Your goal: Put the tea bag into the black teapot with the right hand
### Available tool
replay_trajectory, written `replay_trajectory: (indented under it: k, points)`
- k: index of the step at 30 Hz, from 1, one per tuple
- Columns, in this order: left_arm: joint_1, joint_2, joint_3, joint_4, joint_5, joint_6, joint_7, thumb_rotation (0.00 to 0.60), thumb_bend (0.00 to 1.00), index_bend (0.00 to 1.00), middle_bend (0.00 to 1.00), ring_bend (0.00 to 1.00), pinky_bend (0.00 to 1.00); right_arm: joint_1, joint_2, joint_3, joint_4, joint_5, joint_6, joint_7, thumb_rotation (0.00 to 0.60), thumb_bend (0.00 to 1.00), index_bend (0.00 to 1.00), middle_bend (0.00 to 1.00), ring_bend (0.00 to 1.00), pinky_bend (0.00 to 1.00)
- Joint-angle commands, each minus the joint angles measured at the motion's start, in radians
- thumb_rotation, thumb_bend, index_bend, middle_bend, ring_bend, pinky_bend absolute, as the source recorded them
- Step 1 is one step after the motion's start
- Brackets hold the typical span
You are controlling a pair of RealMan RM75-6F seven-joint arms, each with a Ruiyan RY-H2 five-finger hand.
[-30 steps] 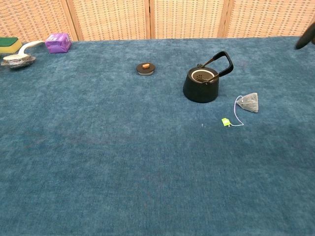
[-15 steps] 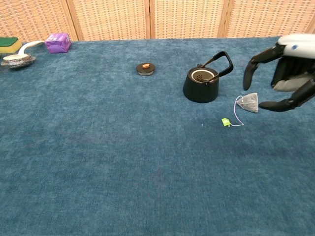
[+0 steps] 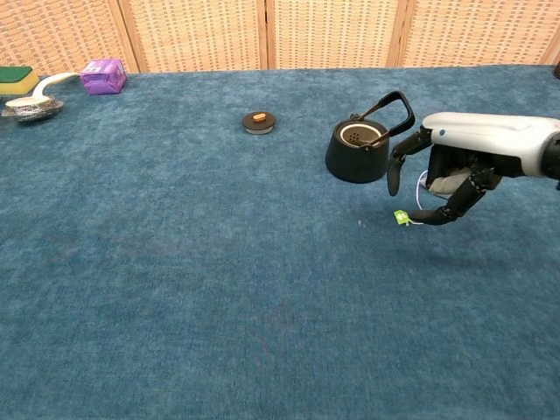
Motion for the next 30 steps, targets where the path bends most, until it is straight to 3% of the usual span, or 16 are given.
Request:
replay_trajectory:
  k: [1,30]
  points:
    - [-0.001,-0.001,0.000,0.005,-0.005,-0.003,-0.003,0.600,0.27,0.12,0.22,0.09,0.15,0.023,-0.027,0.004,0.037,0.040,0.001,-0.027,0.600,0.39,0.43,1.00,1.00,1.00]
    - [-0.005,-0.012,0.006,0.039,-0.020,-0.013,-0.030,0.600,0.27,0.12,0.22,0.09,0.15,0.131,-0.152,-0.029,0.181,0.270,0.052,-0.248,0.600,0.41,0.47,1.00,1.00,1.00]
